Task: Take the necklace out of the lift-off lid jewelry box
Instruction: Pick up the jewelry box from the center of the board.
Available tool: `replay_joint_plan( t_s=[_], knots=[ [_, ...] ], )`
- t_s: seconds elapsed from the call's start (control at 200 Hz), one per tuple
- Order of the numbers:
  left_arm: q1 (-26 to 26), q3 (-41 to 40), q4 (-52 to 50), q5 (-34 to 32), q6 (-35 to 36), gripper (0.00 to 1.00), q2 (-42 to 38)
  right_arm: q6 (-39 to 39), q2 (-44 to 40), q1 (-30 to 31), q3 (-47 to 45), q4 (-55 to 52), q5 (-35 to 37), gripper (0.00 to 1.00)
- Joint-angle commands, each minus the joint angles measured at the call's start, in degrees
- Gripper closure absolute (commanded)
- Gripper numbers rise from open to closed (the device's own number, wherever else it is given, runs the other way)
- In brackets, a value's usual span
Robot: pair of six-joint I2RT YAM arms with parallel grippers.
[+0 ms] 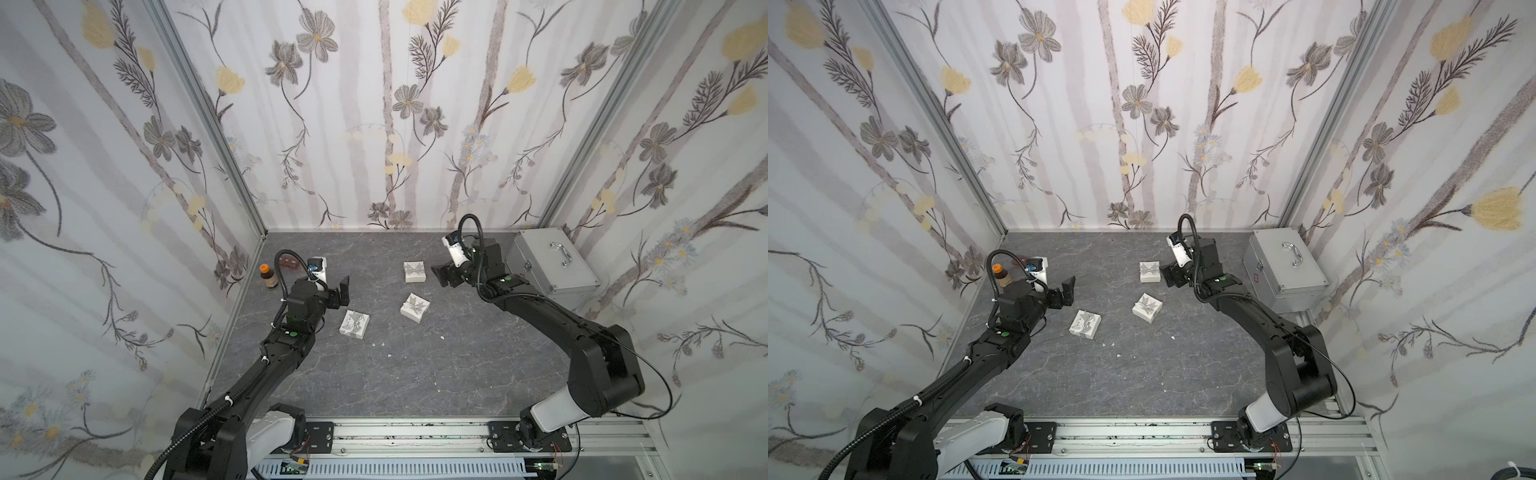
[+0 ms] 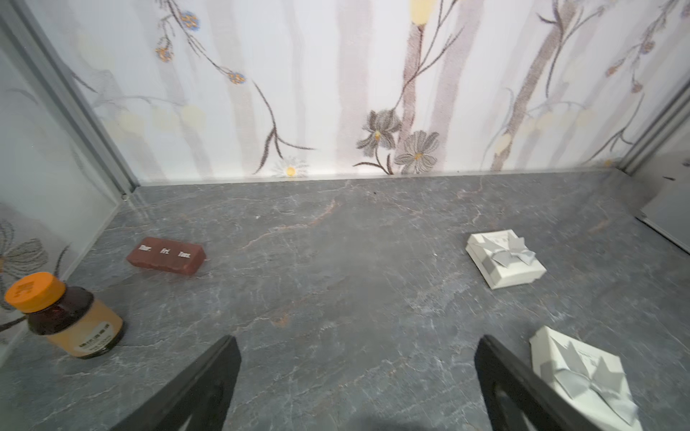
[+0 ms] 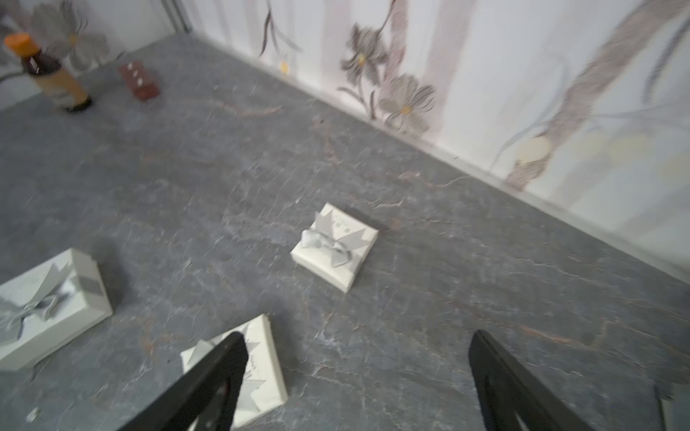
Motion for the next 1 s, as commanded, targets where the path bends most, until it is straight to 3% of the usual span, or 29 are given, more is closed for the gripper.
replay_joint_plan(
  t_s=[0.0,0.365,0.994],
  knots=[
    [-1.94,0.47,-4.74,0.76,0.86,0.0,-1.62,-5.3,5.99,3.01,6.26,-15.46,-1.15,0.09],
    [-4.63,-0.88,-6.19,0.15,1.33,0.0,-4.34,-7.15,16.4,8.77,13.89,-24.27,-0.68,0.08],
    [-5.02,-1.97,-5.69,-0.29,1.65,0.0,-5.66,-7.22,23.43,9.38,18.18,-27.46,-1.65,0.09]
  ],
)
